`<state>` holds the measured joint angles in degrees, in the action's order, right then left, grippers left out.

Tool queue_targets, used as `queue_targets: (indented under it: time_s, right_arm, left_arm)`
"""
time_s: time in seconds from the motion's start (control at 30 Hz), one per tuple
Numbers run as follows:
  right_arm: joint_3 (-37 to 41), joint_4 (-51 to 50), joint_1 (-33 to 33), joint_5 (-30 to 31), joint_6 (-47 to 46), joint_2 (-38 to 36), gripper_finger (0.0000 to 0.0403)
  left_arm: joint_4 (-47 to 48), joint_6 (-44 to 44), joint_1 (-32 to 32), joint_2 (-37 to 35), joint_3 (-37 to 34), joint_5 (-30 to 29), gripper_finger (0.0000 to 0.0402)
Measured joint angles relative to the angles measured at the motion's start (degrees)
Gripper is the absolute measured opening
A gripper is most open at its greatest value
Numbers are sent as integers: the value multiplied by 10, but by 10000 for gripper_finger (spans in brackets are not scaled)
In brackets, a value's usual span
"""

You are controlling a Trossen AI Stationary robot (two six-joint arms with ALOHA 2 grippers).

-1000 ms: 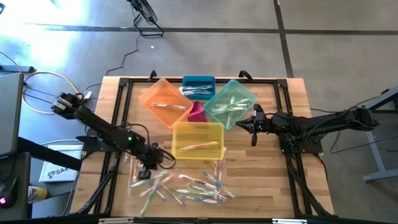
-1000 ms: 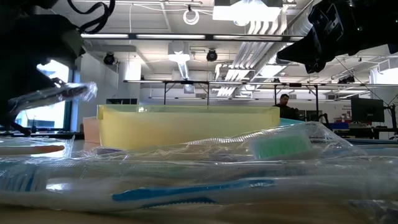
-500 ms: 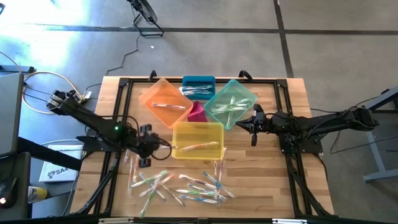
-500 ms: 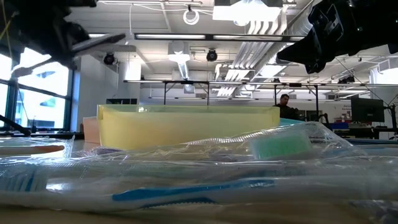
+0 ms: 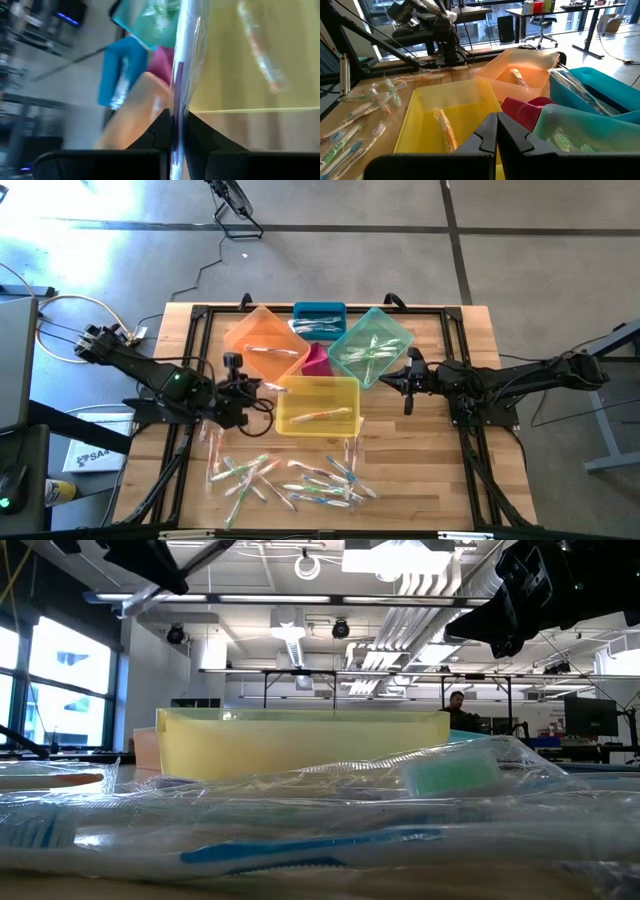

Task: Pick & Place Toothbrushes
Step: Put the purple toothbrush into the orange bin

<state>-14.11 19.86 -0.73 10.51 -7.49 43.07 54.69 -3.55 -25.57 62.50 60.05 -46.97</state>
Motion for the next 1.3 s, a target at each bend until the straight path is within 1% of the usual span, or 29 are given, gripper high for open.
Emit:
queue_targets:
  time_s: [0.07,0.17,0.3,0.6,0.7,0.83,1.0,1.13,1.3]
  right_arm:
    - [0,0,0,0,0,0,2]
    - [0,0,0,0,0,0,2]
    - [0,0,0,0,0,0,2]
    - [0,0,0,0,2,0,2]
    - [0,0,0,0,2,0,2]
    - [0,0,0,0,2,0,2]
    - [0,0,0,0,2,0,2]
    - [0,0,0,0,2,0,2]
    - [0,0,0,0,2,0,2]
  left_arm:
    - [0,14,16,0,0,-2,22]
    - [0,15,54,0,0,20,22]
    - [0,37,121,0,0,48,22]
    - [-5,125,276,0,-1,107,22]
    - [-31,154,321,0,-19,133,22]
    - [-87,196,372,0,-61,169,22]
    - [-170,266,422,0,-126,207,22]
    - [-204,317,457,0,-160,251,22]
    - [-266,330,506,0,-185,322,22]
